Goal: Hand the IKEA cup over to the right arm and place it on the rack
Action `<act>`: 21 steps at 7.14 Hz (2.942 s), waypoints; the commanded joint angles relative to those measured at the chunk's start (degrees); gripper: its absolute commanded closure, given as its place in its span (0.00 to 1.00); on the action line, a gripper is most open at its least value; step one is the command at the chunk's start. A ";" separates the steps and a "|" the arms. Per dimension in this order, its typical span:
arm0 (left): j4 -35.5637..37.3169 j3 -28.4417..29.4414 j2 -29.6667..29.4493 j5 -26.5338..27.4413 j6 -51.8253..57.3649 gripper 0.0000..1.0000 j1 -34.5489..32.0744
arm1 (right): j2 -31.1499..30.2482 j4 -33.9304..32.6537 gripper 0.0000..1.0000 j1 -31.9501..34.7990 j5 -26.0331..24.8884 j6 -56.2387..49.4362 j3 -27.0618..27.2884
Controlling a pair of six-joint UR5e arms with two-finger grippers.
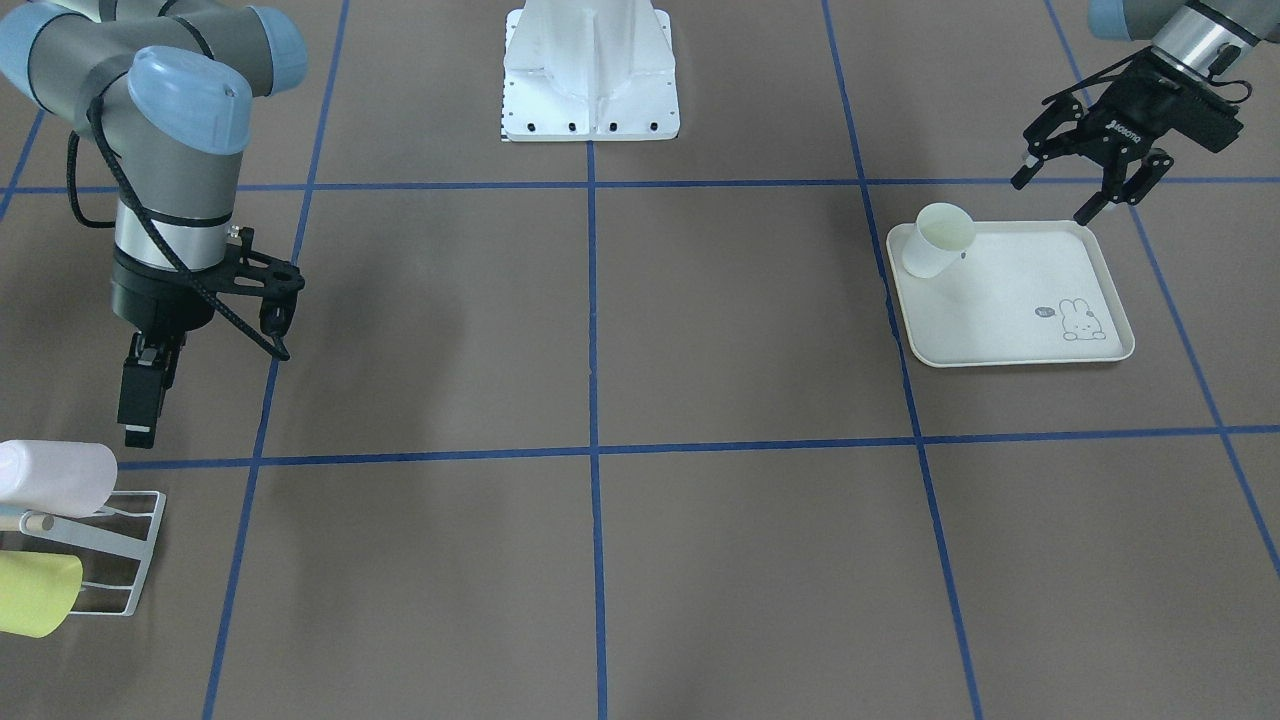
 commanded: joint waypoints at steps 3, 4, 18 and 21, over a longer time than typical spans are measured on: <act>0.24 1.15 0.01 9.21 -0.79 0.00 8.93 | -0.26 15.88 0.01 -1.86 21.40 39.93 4.63; 0.85 1.15 0.01 10.62 -2.88 0.00 10.87 | 0.88 16.32 0.01 -4.40 21.52 48.75 6.13; 3.41 -3.49 -1.40 11.53 -10.02 1.00 10.81 | 3.59 18.34 0.01 -11.44 21.09 49.89 4.92; 2.62 -7.63 -8.21 8.97 -28.15 1.00 11.41 | 3.88 44.44 0.01 -16.37 20.91 50.07 -5.50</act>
